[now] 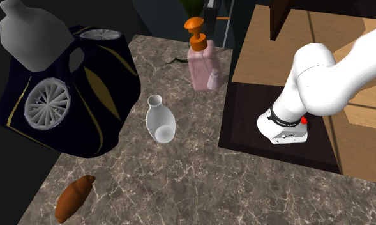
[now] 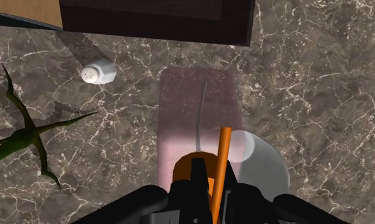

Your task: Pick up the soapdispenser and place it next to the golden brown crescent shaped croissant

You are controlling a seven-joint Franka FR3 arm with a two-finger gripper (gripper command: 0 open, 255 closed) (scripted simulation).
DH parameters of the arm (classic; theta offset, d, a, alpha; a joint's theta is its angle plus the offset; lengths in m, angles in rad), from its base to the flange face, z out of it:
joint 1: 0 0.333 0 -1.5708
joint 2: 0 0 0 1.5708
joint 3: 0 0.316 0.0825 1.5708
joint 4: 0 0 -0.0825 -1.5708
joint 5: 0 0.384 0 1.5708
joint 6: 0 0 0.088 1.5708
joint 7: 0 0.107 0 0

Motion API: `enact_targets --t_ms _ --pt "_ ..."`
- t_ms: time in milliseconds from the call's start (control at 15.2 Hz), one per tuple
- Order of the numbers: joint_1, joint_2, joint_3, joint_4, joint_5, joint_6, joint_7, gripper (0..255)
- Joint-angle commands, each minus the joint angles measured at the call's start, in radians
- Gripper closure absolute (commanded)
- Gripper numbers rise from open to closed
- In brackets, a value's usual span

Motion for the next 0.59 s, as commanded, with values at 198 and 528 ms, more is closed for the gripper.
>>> enact_targets --t_ms 198,528 --pt "0.001 0.022 0.0 0.086 0.001 -0.065 0.005 255" --pt "0.003 0.049 -0.001 0.177 0.002 -0.127 0.01 255"
